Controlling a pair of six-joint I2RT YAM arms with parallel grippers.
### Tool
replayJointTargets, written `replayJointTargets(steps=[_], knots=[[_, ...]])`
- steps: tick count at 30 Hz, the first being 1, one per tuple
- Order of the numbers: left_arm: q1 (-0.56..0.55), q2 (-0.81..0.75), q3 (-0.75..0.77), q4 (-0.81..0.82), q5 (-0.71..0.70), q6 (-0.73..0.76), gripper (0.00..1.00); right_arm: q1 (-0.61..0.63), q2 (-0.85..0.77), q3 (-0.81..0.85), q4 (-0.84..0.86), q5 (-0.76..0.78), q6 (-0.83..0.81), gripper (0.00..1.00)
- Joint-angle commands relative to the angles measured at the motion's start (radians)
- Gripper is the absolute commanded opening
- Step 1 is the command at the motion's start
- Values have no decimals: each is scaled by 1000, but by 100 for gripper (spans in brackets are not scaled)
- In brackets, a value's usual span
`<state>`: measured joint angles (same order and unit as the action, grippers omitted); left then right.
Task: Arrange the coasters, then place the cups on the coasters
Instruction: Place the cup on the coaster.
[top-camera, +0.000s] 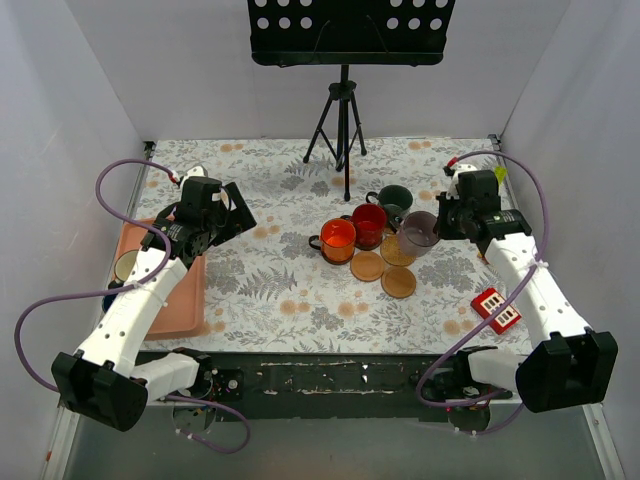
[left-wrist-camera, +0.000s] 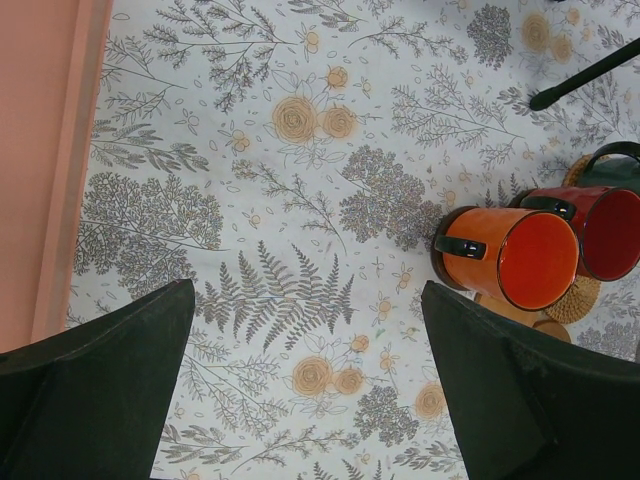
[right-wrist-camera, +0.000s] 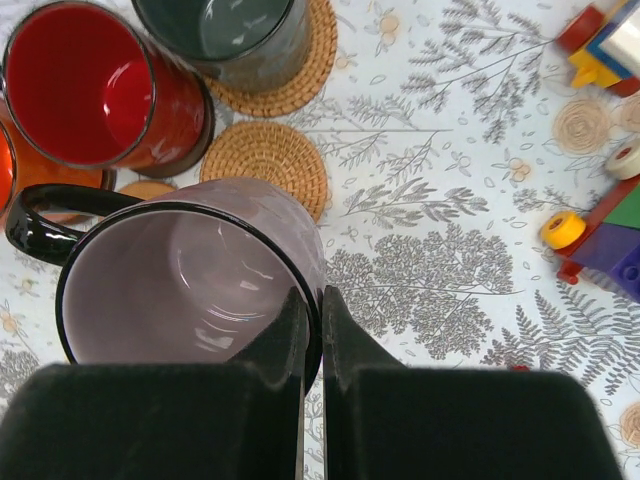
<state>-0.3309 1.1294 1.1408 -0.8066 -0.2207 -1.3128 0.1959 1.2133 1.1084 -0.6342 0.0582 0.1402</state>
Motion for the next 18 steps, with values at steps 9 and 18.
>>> replayJointTargets(steps=[9,18], knots=[[-2,-10,-6,12,7,1,98,4,20,-64,246,-143,-261,1],[1,-10,-3,9,-5,6,98,5,114,-48,248,-248,-404,1]])
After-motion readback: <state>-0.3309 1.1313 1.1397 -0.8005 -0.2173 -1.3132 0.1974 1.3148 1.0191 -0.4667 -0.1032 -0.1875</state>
